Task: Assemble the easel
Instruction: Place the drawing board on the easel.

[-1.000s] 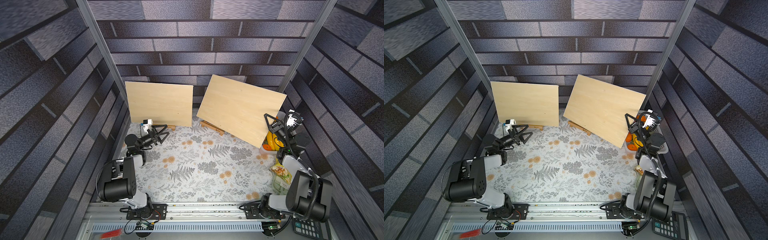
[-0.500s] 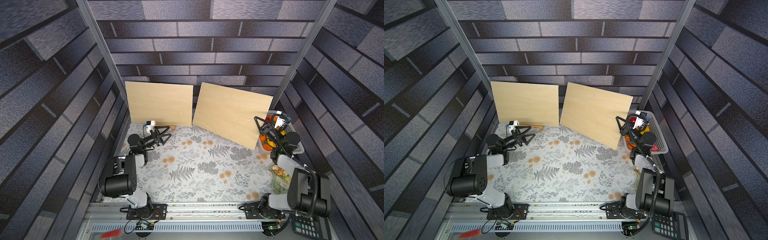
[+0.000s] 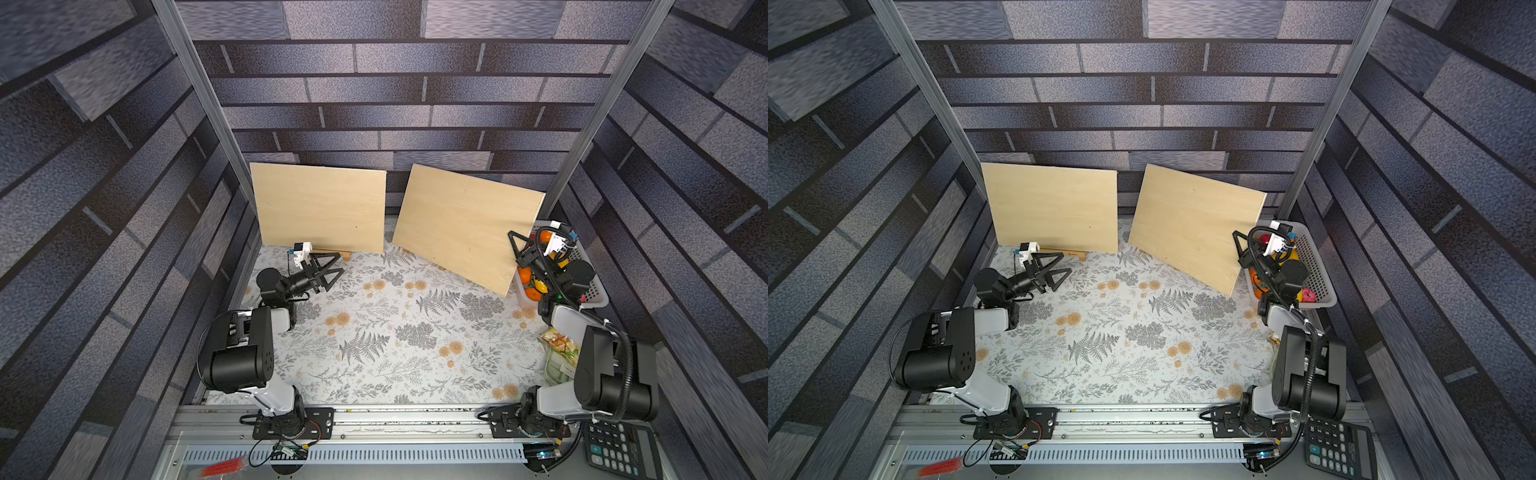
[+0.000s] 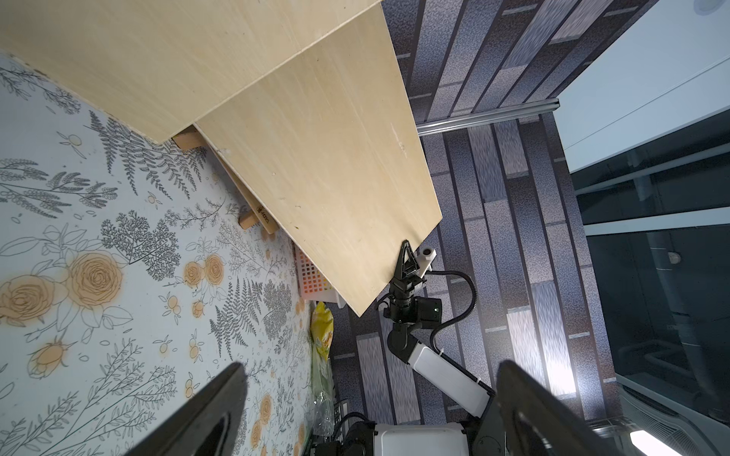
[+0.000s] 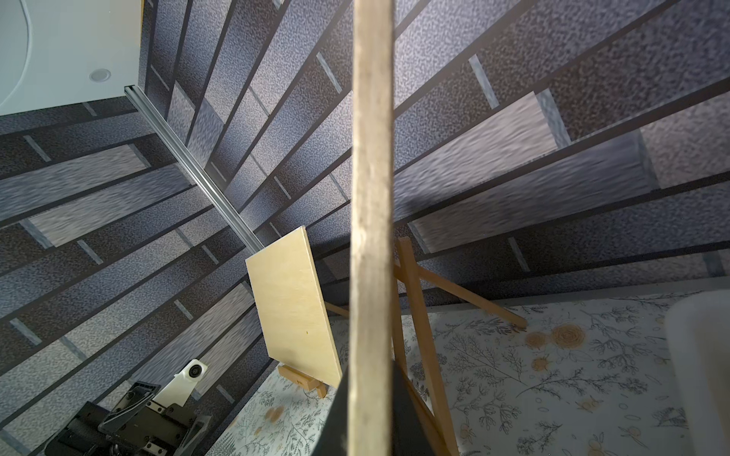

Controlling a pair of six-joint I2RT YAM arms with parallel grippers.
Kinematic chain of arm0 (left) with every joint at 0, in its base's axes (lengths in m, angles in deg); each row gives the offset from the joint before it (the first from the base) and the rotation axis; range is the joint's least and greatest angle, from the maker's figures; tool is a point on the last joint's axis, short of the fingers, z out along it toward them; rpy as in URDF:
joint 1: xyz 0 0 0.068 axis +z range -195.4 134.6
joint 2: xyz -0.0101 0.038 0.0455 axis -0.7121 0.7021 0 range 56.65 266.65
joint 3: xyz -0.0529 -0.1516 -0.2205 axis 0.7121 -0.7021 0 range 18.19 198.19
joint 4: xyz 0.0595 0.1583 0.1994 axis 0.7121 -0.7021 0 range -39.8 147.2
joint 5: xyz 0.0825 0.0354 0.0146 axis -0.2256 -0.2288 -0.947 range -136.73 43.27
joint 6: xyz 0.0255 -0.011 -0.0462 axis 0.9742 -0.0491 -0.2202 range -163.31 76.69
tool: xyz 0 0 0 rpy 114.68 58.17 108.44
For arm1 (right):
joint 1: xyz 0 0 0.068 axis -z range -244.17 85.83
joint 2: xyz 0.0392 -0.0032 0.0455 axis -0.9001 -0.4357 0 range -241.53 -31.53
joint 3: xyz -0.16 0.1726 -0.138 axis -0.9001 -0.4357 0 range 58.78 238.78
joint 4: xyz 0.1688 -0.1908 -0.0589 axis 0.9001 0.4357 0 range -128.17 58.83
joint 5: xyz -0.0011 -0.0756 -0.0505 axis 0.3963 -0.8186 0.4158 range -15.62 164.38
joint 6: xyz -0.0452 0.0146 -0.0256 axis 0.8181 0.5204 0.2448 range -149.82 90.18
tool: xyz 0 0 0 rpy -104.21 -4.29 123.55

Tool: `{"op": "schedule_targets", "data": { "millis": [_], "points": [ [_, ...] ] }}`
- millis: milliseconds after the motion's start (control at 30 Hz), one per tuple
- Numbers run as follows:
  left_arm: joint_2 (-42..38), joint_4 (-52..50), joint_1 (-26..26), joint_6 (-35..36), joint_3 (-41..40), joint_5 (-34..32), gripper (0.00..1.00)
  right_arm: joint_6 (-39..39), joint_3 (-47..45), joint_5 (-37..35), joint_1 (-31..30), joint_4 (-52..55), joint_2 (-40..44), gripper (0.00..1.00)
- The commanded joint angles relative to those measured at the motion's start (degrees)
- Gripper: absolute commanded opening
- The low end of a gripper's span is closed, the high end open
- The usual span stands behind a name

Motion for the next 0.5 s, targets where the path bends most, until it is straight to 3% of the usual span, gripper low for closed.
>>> {"op": "schedule_targets", "data": {
  "millis": [0,467],
  "points": [
    [0.8,1.4,-0.3,0.7,0.2,1.0,1.0,-1.7,5.7,-4.5,-0.6,-12.9,1.1,0.0],
    [0.7,1.0,-0.2,1.4,-0.5,1.2,1.0,1.9,8.1,-6.9,-2.2,-12.8,-0.6,0.0]
  ]
}}
